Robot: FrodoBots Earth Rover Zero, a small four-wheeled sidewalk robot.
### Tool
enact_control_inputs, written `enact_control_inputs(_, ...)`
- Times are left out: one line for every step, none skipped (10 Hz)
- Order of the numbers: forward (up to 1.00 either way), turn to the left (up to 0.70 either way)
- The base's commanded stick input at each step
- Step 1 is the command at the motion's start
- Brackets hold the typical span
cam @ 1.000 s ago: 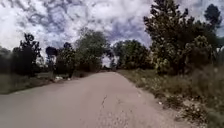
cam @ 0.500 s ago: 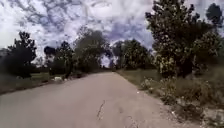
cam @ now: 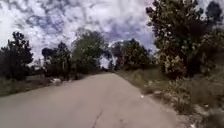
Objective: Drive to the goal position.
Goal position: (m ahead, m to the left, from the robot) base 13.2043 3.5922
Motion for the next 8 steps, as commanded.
enact_control_inputs(0.85,0.0)
enact_control_inputs(0.85,0.0)
enact_control_inputs(0.85,0.0)
enact_control_inputs(0.85,0.0)
enact_control_inputs(0.85,0.0)
enact_control_inputs(0.85,0.0)
enact_control_inputs(0.85,0.0)
enact_control_inputs(0.85,0.0)
